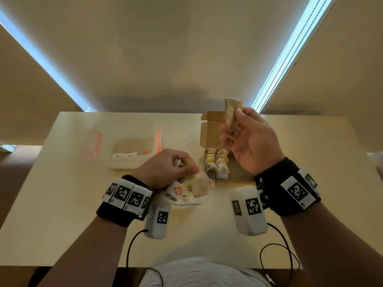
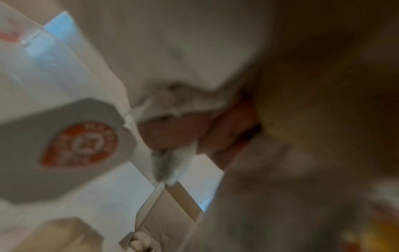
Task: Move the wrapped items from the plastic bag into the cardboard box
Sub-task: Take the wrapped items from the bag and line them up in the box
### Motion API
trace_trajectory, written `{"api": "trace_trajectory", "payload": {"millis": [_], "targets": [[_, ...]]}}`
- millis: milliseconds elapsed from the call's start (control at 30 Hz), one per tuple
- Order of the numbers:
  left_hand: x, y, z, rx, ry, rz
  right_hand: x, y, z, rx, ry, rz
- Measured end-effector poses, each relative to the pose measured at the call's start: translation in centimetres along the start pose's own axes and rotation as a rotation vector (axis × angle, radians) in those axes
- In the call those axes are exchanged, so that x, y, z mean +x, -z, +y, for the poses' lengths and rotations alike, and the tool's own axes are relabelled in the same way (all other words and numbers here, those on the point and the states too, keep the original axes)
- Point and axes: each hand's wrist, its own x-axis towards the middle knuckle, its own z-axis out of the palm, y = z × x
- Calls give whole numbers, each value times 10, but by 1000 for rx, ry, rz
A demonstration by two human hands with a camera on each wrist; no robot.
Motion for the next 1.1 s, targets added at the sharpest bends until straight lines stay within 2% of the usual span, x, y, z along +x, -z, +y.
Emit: {"api": "trace_trajectory", "payload": {"millis": [67, 200, 267, 367, 467, 567, 700, 900, 1100], "targets": [[3, -1, 2, -8, -1, 164, -2, 3, -2, -44, 9, -28], [3, 7, 18, -208, -85, 638, -9, 19, 3, -230, -17, -115], [3, 15, 29, -247, -137, 741, -11, 28, 9, -397, -38, -152], [2, 25, 43, -177, -185, 788, -13, 34, 17, -741, -24, -174], [3, 32, 56, -54, -211, 829, -12, 37, 25, -1135, 65, -174], [6, 40, 67, -11, -233, 856, -10, 38, 36, -1324, 187, -134], [3, 45, 87, 116, -276, 911, -8, 37, 45, -1310, 234, -68], [-3, 49, 108, 241, -291, 948, -9, 34, 45, -1265, 247, -171], [-6, 56, 116, 279, -280, 974, -10, 40, 37, -1233, 422, -131]]}}
